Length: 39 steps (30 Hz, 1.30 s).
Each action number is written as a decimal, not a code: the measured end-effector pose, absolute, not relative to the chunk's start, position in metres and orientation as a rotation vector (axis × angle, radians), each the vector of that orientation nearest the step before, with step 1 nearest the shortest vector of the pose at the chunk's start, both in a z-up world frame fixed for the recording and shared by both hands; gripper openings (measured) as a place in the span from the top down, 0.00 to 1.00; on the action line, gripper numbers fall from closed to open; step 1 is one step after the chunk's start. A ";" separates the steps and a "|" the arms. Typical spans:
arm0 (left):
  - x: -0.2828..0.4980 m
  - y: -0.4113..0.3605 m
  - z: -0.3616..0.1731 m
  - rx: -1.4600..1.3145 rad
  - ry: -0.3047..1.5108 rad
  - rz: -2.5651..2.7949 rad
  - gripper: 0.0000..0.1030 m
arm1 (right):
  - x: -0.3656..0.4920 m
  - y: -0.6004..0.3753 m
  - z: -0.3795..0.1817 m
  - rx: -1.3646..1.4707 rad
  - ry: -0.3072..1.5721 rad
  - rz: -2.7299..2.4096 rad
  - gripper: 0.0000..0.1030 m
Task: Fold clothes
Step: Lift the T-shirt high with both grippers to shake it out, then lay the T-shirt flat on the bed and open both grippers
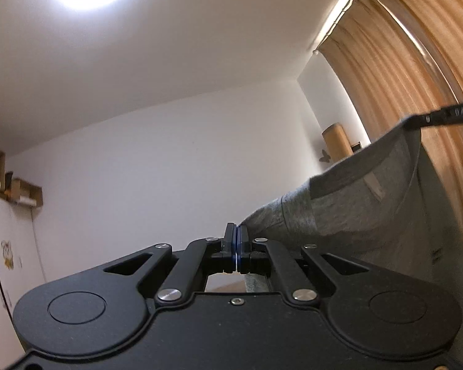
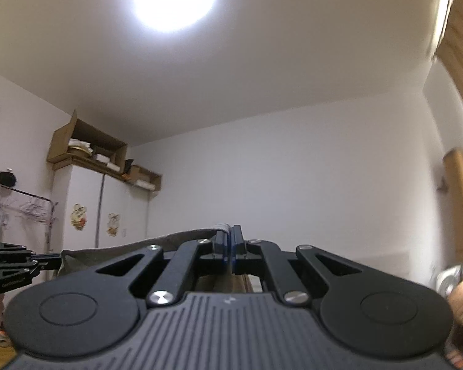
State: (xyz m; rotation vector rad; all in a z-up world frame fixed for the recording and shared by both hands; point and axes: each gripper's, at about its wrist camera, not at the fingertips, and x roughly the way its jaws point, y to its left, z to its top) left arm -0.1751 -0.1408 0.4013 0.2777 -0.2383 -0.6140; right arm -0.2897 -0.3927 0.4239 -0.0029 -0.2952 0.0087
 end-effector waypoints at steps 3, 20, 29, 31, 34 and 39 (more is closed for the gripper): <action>-0.183 -0.156 0.423 0.286 -0.271 -0.618 0.99 | -0.276 -0.397 0.433 -0.035 -0.282 -0.029 0.98; 0.115 -0.305 0.262 0.369 0.178 -0.630 0.99 | 0.031 -0.510 0.232 0.046 0.176 -0.174 0.98; 0.226 -0.314 0.117 0.386 0.429 -0.633 0.99 | 0.133 -0.520 0.082 0.010 0.305 -0.221 0.98; 0.236 -0.304 0.090 0.388 0.476 -0.629 0.99 | 0.138 -0.518 0.061 0.001 0.325 -0.236 0.97; 0.243 -0.298 0.057 0.409 0.532 -0.622 0.98 | 0.155 -0.519 0.028 0.007 0.401 -0.249 0.94; 0.221 -0.278 0.039 0.441 0.568 -0.624 0.97 | 0.149 -0.523 0.010 -0.032 0.490 -0.229 0.63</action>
